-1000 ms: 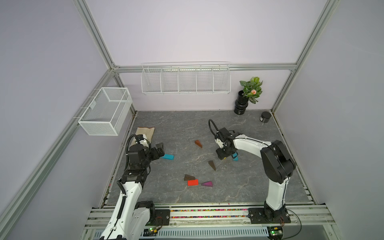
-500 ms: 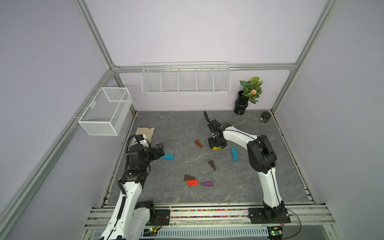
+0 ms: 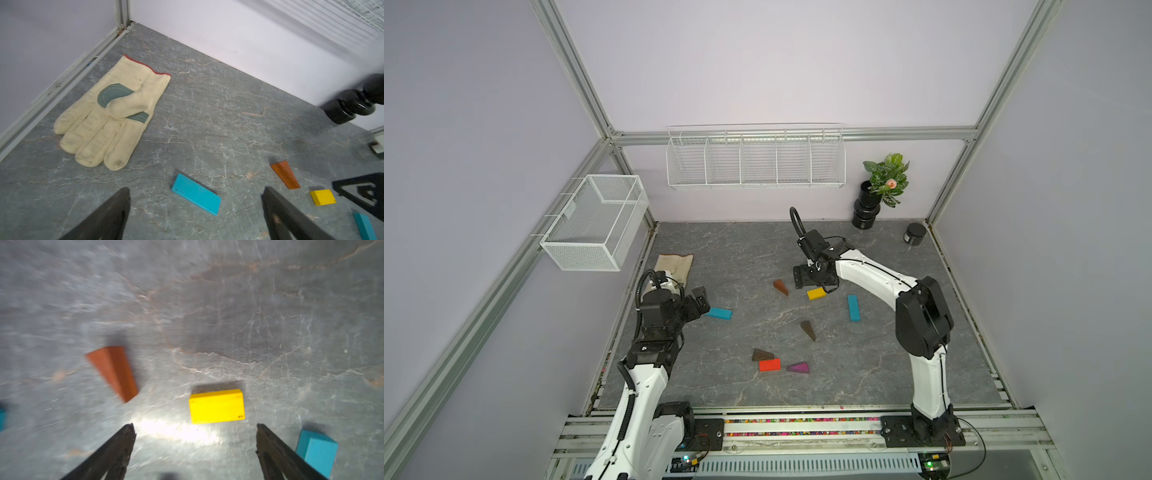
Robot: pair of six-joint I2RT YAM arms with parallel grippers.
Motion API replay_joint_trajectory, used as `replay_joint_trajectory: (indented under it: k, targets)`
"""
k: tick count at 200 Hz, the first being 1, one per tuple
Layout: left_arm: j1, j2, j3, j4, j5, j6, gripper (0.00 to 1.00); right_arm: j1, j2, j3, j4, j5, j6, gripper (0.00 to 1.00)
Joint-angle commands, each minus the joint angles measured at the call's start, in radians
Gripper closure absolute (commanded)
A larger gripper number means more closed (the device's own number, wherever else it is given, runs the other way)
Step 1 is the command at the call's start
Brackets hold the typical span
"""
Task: Assemble a small pinwheel with building blocks
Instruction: Pick up the building block from the center of the board.
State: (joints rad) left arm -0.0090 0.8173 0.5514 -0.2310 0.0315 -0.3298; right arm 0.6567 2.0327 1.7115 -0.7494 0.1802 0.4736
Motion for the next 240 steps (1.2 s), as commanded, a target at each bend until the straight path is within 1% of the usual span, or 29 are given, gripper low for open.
replay_joint_trajectory:
  k: [1,27,52,71,87,99,120,153,169,181,214,240]
  targets:
    - [-0.005,-0.002,0.019,-0.058,-0.066,-0.026,0.0,0.071,-0.031,-0.004,-0.045,0.025,0.069,0.07]
    - [-0.007,0.037,0.024,-0.053,-0.011,-0.024,0.0,0.136,-0.052,-0.039,-0.04,0.024,0.075,0.08]
    - [-0.006,0.074,0.045,-0.082,-0.007,-0.021,0.0,0.206,-0.075,-0.069,-0.072,0.015,-0.017,0.1]
    - [-0.006,0.09,0.058,-0.096,-0.001,-0.021,0.0,0.263,-0.127,-0.151,-0.047,-0.003,-0.113,0.15]
    - [-0.006,0.099,0.058,-0.096,0.003,-0.02,0.0,0.3,-0.175,-0.232,-0.026,-0.016,-0.139,0.2]
    - [-0.007,0.103,0.058,-0.094,0.004,-0.02,0.0,0.325,-0.202,-0.276,-0.022,-0.036,-0.124,0.21]
    - [-0.006,0.103,0.062,-0.098,-0.008,-0.019,0.0,0.387,-0.22,-0.309,-0.037,-0.026,-0.077,0.21]
    - [-0.007,0.096,0.064,-0.108,-0.029,-0.02,0.0,0.47,-0.168,-0.305,-0.045,-0.068,0.026,0.21]
    - [-0.007,0.094,0.064,-0.109,-0.03,-0.021,0.0,0.484,-0.139,-0.309,-0.028,-0.088,0.091,0.2]
    - [-0.006,0.092,0.064,-0.109,-0.028,-0.023,0.0,0.496,-0.119,-0.298,-0.026,-0.096,0.121,0.17]
    - [-0.007,0.09,0.063,-0.106,-0.019,-0.023,0.0,0.516,-0.056,-0.249,-0.058,-0.089,0.183,0.12]
    - [-0.006,0.085,0.064,-0.109,-0.016,-0.023,0.0,0.523,-0.007,-0.208,-0.06,-0.109,0.198,0.1]
